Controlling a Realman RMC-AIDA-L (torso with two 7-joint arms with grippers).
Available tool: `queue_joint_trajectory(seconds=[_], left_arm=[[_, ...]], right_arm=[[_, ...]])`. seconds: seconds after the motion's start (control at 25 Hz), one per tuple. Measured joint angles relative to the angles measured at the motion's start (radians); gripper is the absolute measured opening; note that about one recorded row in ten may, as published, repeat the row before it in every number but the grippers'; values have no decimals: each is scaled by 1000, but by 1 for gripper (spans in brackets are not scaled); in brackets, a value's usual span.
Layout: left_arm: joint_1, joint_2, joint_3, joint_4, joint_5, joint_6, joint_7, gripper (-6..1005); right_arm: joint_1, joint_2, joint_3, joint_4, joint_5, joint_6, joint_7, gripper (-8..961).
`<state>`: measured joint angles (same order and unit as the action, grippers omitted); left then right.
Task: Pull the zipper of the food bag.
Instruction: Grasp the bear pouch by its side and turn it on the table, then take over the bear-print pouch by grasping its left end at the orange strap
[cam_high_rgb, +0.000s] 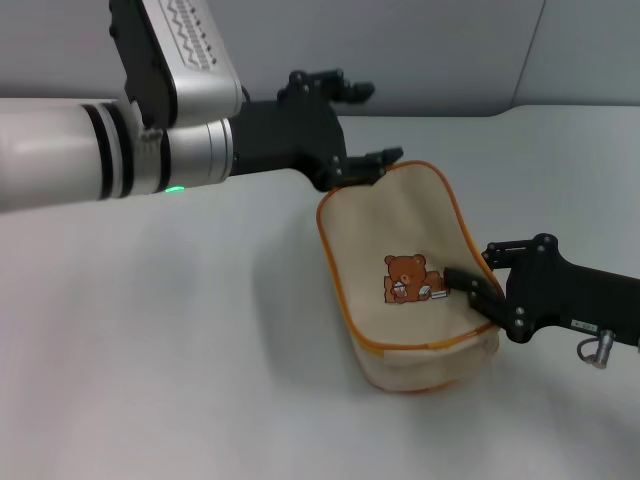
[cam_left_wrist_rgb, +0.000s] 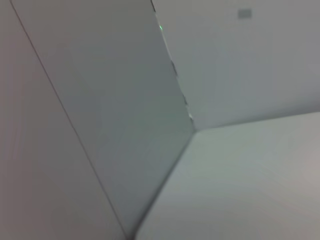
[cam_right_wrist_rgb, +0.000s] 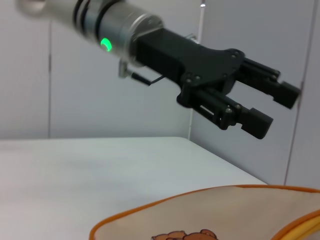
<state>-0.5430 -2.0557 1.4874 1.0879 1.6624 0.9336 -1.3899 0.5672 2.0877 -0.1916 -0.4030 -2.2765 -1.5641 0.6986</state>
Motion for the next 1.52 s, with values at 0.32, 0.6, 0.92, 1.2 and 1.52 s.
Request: queue_joint_trajectory(seconds=[0.32, 0.6, 0.92, 1.2, 1.52], left_arm=[[-96, -13, -181, -26, 224, 214, -222, 675], [-147, -9, -187, -105, 262, 266, -258, 648], [-195, -5, -219, -165, 323, 302, -301, 618], [-205, -2, -239, -165, 378, 322, -346, 528], [-212, -8, -236, -190, 392, 325, -339, 315]], right_arm=[[3, 0, -50, -113, 1, -107, -218, 148], [3, 3, -252, -229, 56, -127, -207, 143], [-17, 3, -411, -291, 161, -110, -170, 133], [-27, 4, -419, -305, 184, -109, -175, 130], [-37, 5, -423, -317, 198, -129, -182, 129]])
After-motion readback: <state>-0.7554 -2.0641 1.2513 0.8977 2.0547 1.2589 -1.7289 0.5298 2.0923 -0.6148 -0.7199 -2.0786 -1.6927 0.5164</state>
